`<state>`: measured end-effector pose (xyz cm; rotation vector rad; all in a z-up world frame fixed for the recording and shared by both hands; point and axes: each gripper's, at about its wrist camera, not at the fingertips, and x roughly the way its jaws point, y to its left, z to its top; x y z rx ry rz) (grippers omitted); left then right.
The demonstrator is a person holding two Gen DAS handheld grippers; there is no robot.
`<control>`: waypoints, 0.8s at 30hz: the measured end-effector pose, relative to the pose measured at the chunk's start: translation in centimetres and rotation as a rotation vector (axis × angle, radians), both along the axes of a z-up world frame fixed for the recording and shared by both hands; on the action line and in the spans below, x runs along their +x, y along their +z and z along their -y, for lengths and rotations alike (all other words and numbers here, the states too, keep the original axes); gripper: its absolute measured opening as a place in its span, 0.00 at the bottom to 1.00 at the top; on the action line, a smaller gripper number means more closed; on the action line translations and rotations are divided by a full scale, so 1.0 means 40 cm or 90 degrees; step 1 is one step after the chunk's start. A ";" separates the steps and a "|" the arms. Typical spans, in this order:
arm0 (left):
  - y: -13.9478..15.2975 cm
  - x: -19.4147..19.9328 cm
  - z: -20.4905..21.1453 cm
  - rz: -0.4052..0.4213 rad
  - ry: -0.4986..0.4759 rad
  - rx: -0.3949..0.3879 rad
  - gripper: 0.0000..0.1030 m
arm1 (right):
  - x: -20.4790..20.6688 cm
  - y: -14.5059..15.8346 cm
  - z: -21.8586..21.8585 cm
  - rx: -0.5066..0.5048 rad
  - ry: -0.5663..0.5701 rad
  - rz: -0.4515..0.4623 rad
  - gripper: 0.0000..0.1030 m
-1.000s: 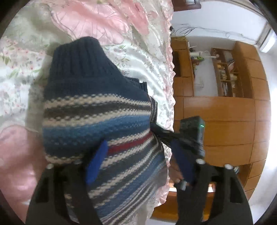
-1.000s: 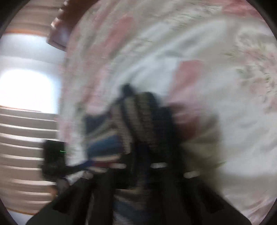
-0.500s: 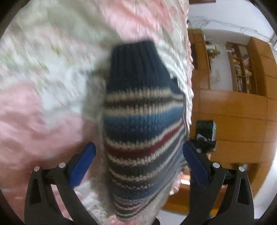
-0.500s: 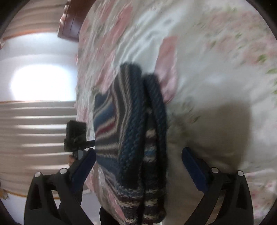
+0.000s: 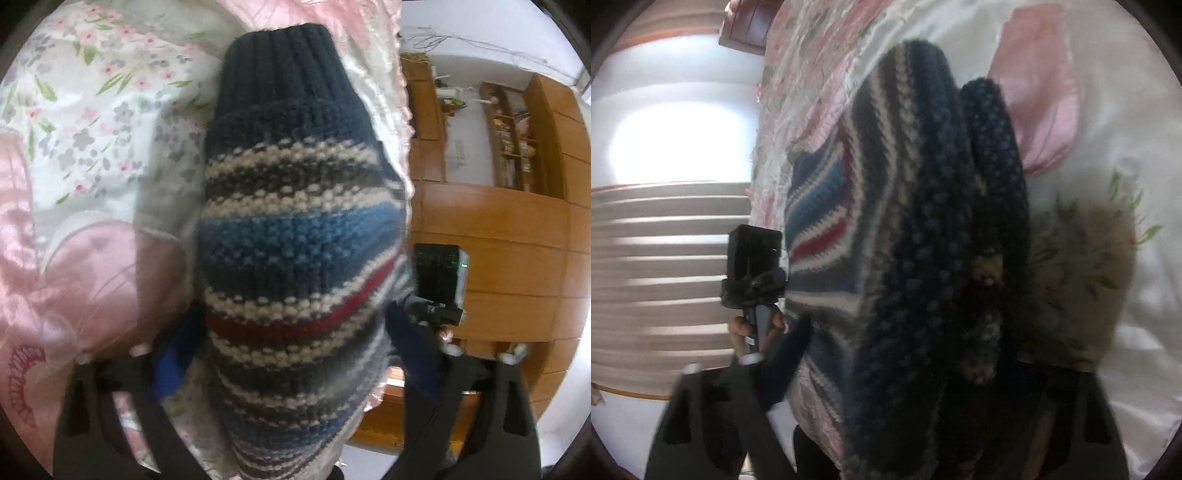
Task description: Fold small clothes
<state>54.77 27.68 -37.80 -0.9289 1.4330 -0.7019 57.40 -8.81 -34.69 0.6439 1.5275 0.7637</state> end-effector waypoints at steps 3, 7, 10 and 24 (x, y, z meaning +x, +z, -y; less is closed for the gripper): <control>0.011 -0.004 0.003 -0.001 0.010 0.018 0.57 | -0.018 0.018 -0.010 -0.017 0.000 0.025 0.44; 0.070 -0.032 -0.016 0.031 0.022 0.045 0.47 | -0.051 0.087 -0.040 -0.026 -0.015 0.058 0.41; 0.139 -0.070 -0.051 0.047 0.019 0.057 0.46 | -0.097 0.163 -0.094 -0.028 -0.001 0.082 0.40; 0.316 -0.504 -0.508 0.065 0.058 0.132 0.46 | -0.489 0.257 -0.530 0.073 0.047 0.129 0.40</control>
